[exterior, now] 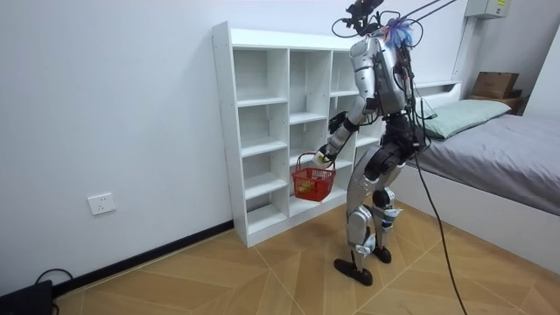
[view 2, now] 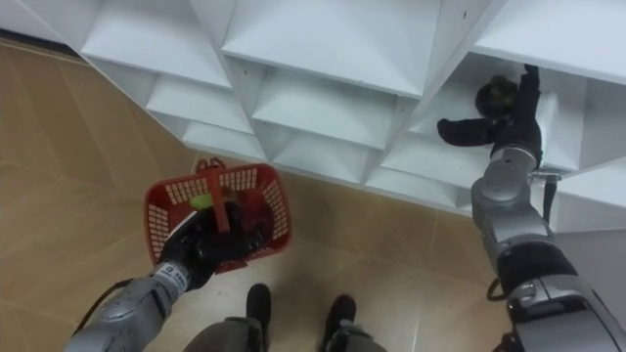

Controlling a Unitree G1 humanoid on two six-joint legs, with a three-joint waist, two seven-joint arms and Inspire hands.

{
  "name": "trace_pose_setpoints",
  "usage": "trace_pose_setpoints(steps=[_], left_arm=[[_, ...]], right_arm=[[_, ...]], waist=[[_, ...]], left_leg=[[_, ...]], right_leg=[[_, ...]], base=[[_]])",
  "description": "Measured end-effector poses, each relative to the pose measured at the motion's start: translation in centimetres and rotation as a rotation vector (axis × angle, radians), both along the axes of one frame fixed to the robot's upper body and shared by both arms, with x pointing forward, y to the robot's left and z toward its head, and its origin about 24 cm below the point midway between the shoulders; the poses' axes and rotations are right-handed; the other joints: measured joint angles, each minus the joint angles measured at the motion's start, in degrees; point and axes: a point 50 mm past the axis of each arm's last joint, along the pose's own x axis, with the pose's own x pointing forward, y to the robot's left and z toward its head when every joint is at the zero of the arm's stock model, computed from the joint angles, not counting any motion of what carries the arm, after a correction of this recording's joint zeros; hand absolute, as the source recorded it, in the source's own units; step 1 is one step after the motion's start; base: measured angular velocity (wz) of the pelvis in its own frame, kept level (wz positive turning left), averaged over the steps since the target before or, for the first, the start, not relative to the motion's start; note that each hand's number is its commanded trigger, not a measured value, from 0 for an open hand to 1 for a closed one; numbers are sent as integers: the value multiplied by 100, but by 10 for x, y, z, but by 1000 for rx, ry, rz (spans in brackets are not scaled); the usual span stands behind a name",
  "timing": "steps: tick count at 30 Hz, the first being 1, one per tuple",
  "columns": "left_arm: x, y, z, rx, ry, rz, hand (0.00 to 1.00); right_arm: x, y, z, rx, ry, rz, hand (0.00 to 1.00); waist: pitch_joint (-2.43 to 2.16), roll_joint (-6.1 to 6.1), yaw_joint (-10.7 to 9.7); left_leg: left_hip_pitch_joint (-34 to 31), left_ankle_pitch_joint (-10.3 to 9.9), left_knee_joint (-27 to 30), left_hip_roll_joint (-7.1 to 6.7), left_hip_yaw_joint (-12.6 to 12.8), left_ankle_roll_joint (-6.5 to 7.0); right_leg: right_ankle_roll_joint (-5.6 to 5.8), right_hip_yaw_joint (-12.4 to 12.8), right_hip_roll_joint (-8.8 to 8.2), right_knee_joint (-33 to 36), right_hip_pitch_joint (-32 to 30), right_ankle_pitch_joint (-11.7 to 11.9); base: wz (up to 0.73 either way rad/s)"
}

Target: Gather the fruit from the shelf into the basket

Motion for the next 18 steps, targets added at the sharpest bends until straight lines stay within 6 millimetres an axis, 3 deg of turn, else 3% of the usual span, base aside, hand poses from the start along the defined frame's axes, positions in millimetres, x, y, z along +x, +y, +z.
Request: trace_pose_setpoints(steps=[6,7,8,18], left_arm=[[1,-1,3,-5,-13,-4,100],[1,-2,3,-5,-14,-5,100],[1,-2,3,-6,-13,-4,100],[1,-2,3,-6,-12,-5,100]], right_arm=[[0,0,0,-6,-2,2,0],[0,0,0,-6,-2,2,33],[0,0,0,-7,-2,2,100],[-1,-5,4,-88,-3,-1,100]], waist=[[-10,19,1],[-13,28,4],[-15,37,7],[-21,47,11]], left_leg=[[-2,0,0,0,3,0],[-2,0,0,0,4,0],[-1,0,3,1,4,0],[9,1,13,1,6,0]], right_leg=[[0,1,1,2,0,0],[0,1,1,4,0,0],[0,-1,1,5,0,0],[-1,17,1,27,1,3]], base=[[0],[0],[0],[0]])
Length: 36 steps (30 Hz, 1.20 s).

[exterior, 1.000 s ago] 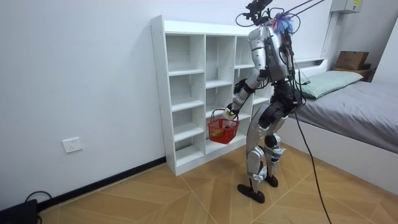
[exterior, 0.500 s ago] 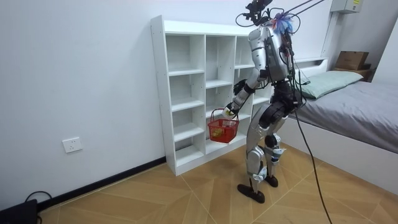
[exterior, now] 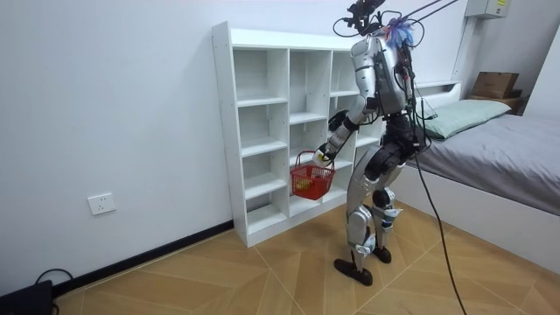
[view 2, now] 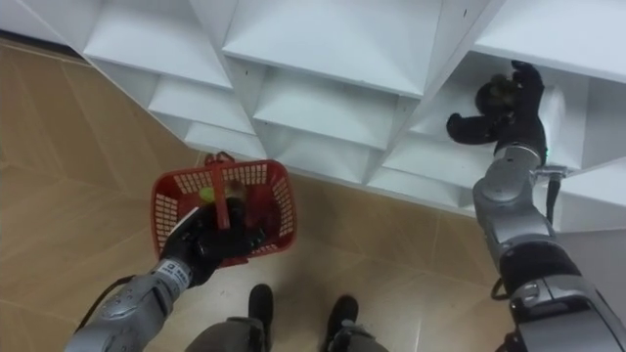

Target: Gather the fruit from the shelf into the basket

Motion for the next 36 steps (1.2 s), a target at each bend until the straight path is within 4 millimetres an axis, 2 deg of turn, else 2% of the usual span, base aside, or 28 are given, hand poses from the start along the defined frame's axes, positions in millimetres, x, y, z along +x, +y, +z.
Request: trace_pose_setpoints(steps=[21,27,36], left_arm=[[-1,-2,-1,1,4,-10,100],[-1,1,-1,7,4,-9,100],[0,0,0,-29,9,10,100]], right_arm=[[0,0,-2,-15,24,16,100],[-1,0,-2,-42,32,21,100],[0,1,-2,7,15,12,100]], waist=[[1,-6,2],[18,-34,2],[23,-43,-32]], left_leg=[[14,4,4,-1,-14,0],[14,4,-4,-3,-20,0],[27,4,-16,-7,-8,0]], right_leg=[[3,-7,2,-19,32,12],[4,-10,2,-33,36,11],[7,-5,-2,-33,37,12]], base=[[0],[0],[0]])
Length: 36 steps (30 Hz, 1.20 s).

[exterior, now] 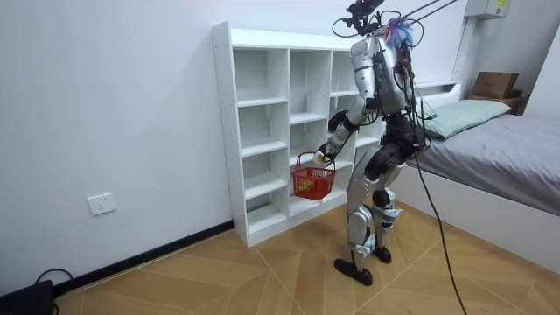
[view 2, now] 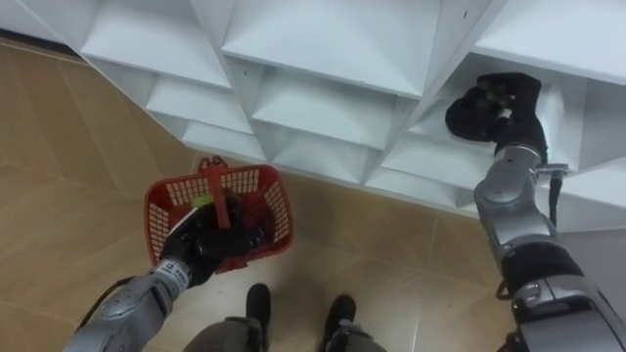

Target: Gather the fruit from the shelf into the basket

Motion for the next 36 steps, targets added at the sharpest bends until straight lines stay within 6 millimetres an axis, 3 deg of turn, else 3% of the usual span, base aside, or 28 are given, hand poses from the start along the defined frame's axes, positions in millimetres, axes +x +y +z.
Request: trace_pose_setpoints(steps=[7,15,21,24,27,29,32,36], left_arm=[[0,0,0,-2,-3,-2,100],[8,3,9,-24,-47,28,100],[10,13,11,-18,-56,68,100],[6,14,8,-19,-45,72,100],[1,10,7,-21,-42,71,100],[-3,7,4,-31,-33,71,100],[-5,8,3,-33,-30,74,100],[-6,7,7,-45,-59,69,100]], right_arm=[[1,2,-1,40,7,23,100],[1,18,3,125,-45,116,100],[-12,29,-12,172,-9,208,100],[-28,33,-29,229,32,235,100],[-39,42,-39,264,57,279,100],[-49,50,-47,293,75,320,100],[-60,52,-54,322,86,354,100],[-75,57,-57,375,78,376,100]], waist=[[0,0,-1],[-2,0,-75],[-10,12,-189],[-42,47,-219],[-102,118,-332],[-179,180,-370],[-227,248,-446],[-243,264,-490]], left_leg=[[84,0,-14,3,25,0],[228,0,-31,-4,25,0],[384,-1,-37,4,31,-1],[544,-4,-109,4,61,-2],[642,1,-194,-5,91,4],[741,2,-235,-8,118,5],[906,2,-286,-11,151,5],[1057,1,-325,-10,157,4]], right_leg=[[0,11,-4,5,58,-5],[9,16,-8,0,199,-22],[12,24,8,-80,370,-17],[27,18,20,-152,538,-14],[41,22,18,-186,610,5],[46,31,19,-197,699,10],[52,40,21,-236,851,5],[58,69,34,-296,980,2]], base=[[-1],[0],[0],[1],[0],[-5],[-1],[-2]])
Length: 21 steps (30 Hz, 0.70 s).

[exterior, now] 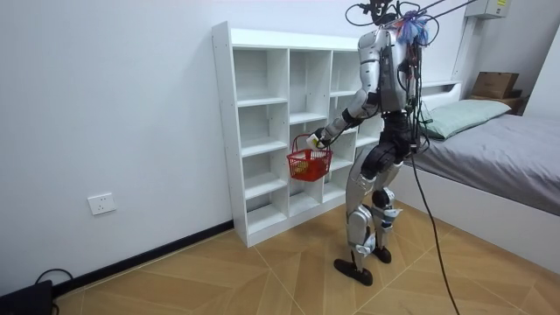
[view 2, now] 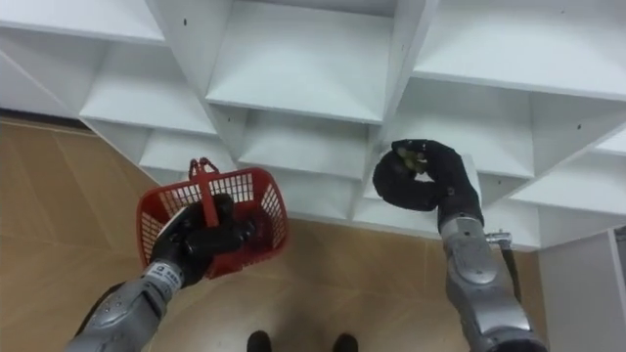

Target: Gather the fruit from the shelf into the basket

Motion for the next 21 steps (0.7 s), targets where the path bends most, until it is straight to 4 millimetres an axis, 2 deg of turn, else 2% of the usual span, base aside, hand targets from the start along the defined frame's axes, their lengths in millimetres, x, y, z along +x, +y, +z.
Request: trace_pose_setpoints(steps=[5,13,19,21], left_arm=[[-8,-4,1,-13,-13,-15,100],[-26,-1,-6,-29,16,7,100],[-32,-5,-4,-51,0,-10,100],[-32,-6,-4,-55,-3,-8,100]], right_arm=[[-11,14,2,69,-26,42,100],[-21,21,-1,105,-18,86,100],[-40,33,0,154,-18,191,100],[-43,40,1,166,-23,237,100]], waist=[[-6,9,-25],[-22,15,-122],[-71,-61,-181],[-72,-71,-198]], left_leg=[[90,-2,-1,44,112,-3],[114,-5,0,99,152,-10],[128,-9,-7,103,186,-15],[127,-9,-12,104,184,-15]], right_leg=[[1,150,73,-21,38,45],[-31,163,125,-94,69,107],[-17,231,149,-101,82,120],[-12,251,157,-102,80,129]], base=[[-11],[-4],[-1],[0]])
